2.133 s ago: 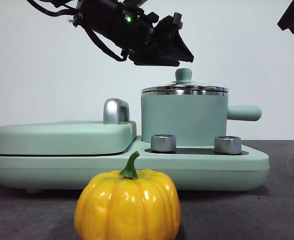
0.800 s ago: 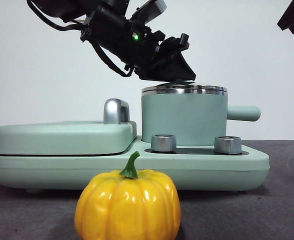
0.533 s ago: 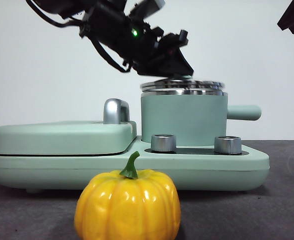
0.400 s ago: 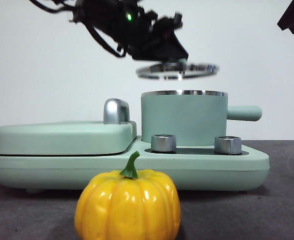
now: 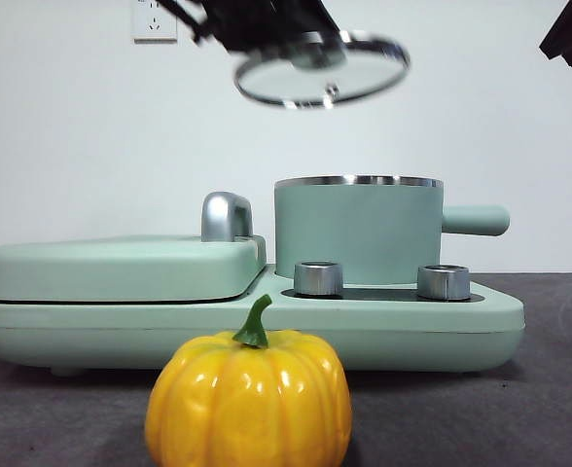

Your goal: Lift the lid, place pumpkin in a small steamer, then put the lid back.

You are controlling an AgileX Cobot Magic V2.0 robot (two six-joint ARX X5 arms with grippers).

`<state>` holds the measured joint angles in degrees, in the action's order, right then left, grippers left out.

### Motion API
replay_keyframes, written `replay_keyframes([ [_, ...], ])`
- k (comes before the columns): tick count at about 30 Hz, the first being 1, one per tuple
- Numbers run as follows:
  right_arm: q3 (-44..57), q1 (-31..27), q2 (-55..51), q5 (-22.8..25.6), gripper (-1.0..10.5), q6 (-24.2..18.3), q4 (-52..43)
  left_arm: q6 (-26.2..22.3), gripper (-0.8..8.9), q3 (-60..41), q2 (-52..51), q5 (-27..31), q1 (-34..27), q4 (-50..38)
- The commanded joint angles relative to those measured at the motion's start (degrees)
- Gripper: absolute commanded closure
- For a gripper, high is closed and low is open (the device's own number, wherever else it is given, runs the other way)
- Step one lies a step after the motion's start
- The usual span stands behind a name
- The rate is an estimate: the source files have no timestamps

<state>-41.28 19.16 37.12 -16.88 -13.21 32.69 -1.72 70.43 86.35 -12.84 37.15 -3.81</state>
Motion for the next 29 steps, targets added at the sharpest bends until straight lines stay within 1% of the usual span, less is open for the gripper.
replay_keyframes([
  [1,-0.96,0.28,0.22,-0.26,7.4,0.77,-0.26,1.33,8.04,1.44,-3.63,2.34,0.44,2.03],
  [7,-0.96,2.6,0.24,-1.38,7.4,0.2,-0.17,0.44,8.03,1.4,-10.51,10.32,0.42,15.32],
  [9,-0.96,4.35,0.26,-1.33,7.4,-0.81,0.2,0.22,8.03,1.31,-12.55,11.91,0.42,19.41],
  [12,-0.96,7.21,0.48,-1.16,7.3,-2.12,0.7,0.28,8.03,0.57,-15.32,13.16,0.42,22.73],
  [17,-0.96,11.96,2.19,-1.11,7.2,-2.73,0.83,1.4,8.03,-3.74,-20.33,15.69,0.42,23.21],
  [22,-0.96,17.05,5.86,-1.09,7.1,-3.8,0.74,3.21,8.03,-10.73,-26.03,17.77,0.42,23.67],
  [27,-0.96,21.81,10.25,-1.11,6.2,-4.07,0.2,4.33,8.03,-14.73,-30.36,19.45,0.42,25.16],
  [29,-0.96,23.74,12.22,-1.11,6.1,-4.31,-0.52,4.31,8.04,-15.02,-31.36,20.81,0.42,26.47],
])
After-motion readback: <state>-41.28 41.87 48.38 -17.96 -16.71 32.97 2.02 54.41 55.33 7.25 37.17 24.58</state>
